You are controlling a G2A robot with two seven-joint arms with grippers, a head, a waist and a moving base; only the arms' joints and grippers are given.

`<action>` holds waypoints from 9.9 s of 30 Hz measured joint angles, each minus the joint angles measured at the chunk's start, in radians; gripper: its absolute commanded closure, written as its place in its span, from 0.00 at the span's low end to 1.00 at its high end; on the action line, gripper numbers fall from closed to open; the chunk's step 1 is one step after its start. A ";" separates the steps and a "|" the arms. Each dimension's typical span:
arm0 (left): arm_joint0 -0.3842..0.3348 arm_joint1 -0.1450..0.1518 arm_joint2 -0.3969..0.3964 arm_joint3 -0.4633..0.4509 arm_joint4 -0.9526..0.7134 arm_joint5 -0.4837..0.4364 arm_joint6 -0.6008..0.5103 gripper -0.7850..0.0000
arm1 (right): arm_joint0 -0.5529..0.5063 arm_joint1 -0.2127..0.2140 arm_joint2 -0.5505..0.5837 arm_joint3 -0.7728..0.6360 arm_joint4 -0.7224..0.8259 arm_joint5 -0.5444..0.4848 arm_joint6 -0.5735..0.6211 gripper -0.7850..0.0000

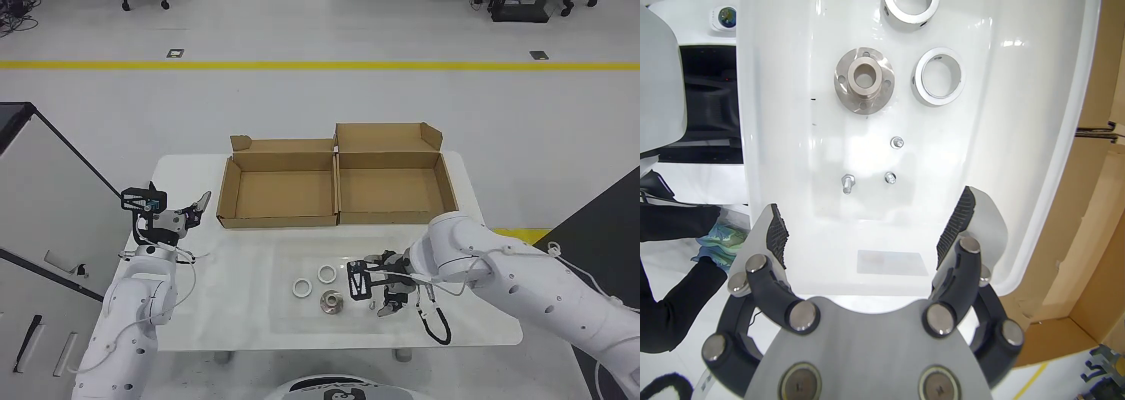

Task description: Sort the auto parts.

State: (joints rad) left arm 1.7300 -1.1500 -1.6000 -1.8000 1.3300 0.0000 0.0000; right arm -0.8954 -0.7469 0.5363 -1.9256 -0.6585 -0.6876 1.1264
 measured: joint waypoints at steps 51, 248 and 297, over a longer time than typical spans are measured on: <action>0.000 0.000 0.000 0.000 0.000 0.000 0.000 0.00 | 0.297 -0.153 -0.366 0.125 0.130 0.174 0.181 0.42; 0.000 0.000 0.000 0.000 0.000 0.000 0.000 0.00 | -0.068 -0.221 0.360 -0.044 1.818 -0.114 -0.209 1.00; 0.000 0.000 0.000 0.000 0.000 0.000 0.000 0.00 | -0.271 -0.300 0.593 -0.095 1.742 0.043 -0.258 1.00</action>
State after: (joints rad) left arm 1.7300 -1.1500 -1.6000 -1.8000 1.3300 0.0000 0.0000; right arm -1.1662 -1.0470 1.1289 -2.0208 1.0831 -0.6446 0.8684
